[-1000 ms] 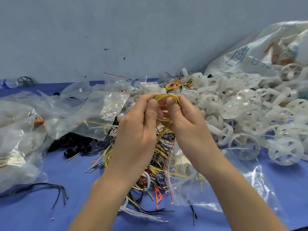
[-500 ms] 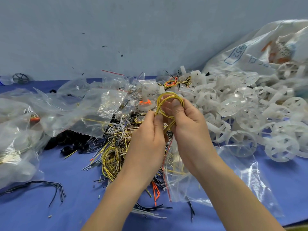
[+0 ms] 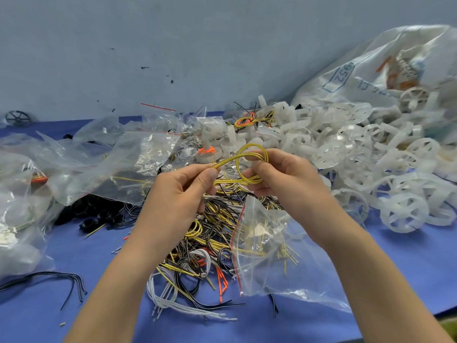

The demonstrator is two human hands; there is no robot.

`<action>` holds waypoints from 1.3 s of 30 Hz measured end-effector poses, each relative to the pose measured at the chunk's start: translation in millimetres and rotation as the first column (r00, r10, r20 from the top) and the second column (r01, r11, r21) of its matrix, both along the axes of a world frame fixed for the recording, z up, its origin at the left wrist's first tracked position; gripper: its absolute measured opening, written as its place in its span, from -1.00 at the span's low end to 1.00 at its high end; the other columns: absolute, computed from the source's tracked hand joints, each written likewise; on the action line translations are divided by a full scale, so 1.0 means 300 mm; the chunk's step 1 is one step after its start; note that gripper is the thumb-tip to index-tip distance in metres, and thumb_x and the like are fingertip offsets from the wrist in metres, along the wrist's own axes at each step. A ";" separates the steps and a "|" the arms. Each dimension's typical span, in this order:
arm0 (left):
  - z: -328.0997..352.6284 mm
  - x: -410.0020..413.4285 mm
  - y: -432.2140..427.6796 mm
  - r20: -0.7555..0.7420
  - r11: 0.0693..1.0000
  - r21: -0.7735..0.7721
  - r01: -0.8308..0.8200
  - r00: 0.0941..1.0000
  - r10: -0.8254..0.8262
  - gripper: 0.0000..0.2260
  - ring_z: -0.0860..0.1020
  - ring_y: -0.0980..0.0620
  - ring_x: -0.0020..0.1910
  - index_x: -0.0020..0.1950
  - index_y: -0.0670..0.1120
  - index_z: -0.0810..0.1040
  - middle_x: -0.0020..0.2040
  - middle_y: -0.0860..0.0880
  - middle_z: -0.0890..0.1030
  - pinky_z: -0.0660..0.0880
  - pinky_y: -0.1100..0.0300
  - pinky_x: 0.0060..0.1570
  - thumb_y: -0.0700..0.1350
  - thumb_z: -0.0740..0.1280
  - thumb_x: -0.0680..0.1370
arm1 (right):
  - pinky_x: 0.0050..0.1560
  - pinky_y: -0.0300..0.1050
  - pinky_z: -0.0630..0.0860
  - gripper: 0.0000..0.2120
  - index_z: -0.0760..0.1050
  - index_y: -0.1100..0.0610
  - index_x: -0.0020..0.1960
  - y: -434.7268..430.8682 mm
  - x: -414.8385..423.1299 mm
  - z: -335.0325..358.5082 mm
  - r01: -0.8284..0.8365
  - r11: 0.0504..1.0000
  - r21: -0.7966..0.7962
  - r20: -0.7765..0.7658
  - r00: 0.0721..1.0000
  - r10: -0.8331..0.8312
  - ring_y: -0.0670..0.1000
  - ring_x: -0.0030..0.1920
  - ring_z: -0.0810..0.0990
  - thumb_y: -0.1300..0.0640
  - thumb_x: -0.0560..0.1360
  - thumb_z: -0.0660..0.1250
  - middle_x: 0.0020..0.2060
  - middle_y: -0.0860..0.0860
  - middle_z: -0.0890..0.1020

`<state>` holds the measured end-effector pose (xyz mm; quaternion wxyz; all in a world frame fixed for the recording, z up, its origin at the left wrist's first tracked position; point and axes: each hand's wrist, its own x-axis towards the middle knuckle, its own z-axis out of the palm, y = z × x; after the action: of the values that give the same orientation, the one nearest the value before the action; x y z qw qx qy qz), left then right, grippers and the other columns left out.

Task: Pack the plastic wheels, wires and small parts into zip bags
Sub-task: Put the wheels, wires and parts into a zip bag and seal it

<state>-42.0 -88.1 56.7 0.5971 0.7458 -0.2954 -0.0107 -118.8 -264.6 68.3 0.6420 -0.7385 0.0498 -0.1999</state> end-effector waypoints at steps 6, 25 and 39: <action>0.024 0.027 0.054 -0.109 0.997 0.077 -0.020 0.994 0.028 -0.83 0.44 0.14 -0.49 -0.03 0.03 0.69 -0.36 0.09 0.54 0.34 0.33 -0.54 -0.04 0.28 0.60 | -0.29 -0.36 0.51 -0.86 0.58 -0.08 0.12 -0.052 -0.016 -0.017 0.126 0.985 -0.121 0.032 0.992 -0.123 -0.19 -0.24 0.64 0.02 0.62 0.28 -0.11 -0.04 0.67; 0.017 -0.013 0.098 -0.487 0.760 0.419 0.497 0.829 -0.275 -0.78 0.51 0.04 -0.36 -0.07 -0.07 0.66 -0.30 -0.02 0.52 0.48 0.19 -0.47 -0.14 0.23 0.64 | 0.24 -0.05 0.36 -0.59 0.51 -0.23 -0.24 -0.050 -0.032 -0.090 -0.186 0.531 -0.827 -0.193 0.980 0.043 -0.10 0.34 0.29 0.27 0.55 0.21 0.37 -0.21 0.41; -0.083 -0.084 -0.114 -0.571 0.791 0.145 0.594 0.703 -0.424 -0.84 0.59 -0.08 -0.30 -0.06 -0.21 0.67 -0.08 -0.24 0.68 0.56 0.08 -0.24 -0.28 0.28 0.58 | 0.10 0.02 0.44 -0.77 0.40 -0.09 -0.28 -0.014 -0.039 -0.108 -0.029 0.666 -0.746 0.010 0.998 0.055 -0.02 0.15 0.48 0.22 0.39 0.10 0.10 -0.15 0.56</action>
<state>-67.2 -122.3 31.7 0.4974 0.6884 -0.3176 -0.4218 -130.3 -268.9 35.9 0.2898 -0.9339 -0.0636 -0.1997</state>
